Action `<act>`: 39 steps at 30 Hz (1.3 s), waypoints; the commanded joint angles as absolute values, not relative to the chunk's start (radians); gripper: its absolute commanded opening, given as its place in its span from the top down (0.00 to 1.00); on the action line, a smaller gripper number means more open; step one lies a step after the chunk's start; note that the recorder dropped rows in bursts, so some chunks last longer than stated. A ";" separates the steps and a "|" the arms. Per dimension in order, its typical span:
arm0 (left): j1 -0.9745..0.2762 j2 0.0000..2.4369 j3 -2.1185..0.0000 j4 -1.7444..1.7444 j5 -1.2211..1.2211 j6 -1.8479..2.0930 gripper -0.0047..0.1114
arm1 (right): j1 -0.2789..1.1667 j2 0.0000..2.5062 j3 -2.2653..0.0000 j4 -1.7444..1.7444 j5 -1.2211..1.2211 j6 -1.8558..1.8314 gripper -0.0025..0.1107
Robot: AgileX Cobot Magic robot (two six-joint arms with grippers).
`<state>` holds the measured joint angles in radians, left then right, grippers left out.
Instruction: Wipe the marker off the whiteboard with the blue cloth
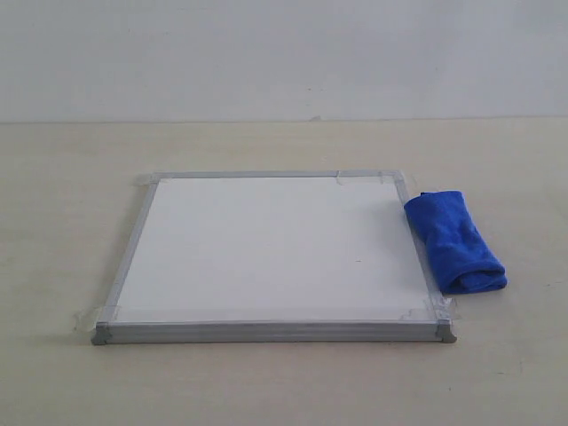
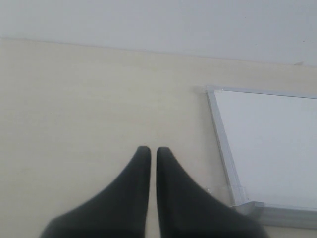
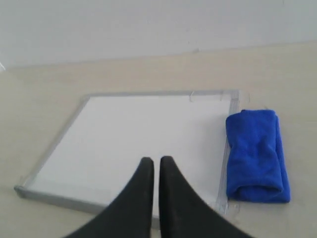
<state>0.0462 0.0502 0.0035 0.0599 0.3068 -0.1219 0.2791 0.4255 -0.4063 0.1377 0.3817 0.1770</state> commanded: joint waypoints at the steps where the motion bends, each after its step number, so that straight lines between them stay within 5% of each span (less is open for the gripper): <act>1: 0.048 0.046 0.000 0.053 0.295 -0.118 0.92 | 0.279 0.255 -0.289 0.125 0.268 0.143 0.98; 11: 0.048 0.046 0.000 0.053 0.295 -0.118 0.92 | 0.184 0.008 0.000 0.123 0.043 0.139 0.98; 18: 0.048 0.046 0.000 0.053 0.295 -0.118 0.92 | 0.022 0.000 0.000 0.117 0.179 0.013 0.98; 39: 0.048 0.046 0.000 0.053 0.295 -0.118 0.92 | 0.020 0.000 0.000 0.071 0.342 -0.036 0.98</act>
<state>0.0462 0.0502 0.0035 0.0599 0.3068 -0.1219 0.0241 0.0043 -0.0038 0.0803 0.3436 -0.0252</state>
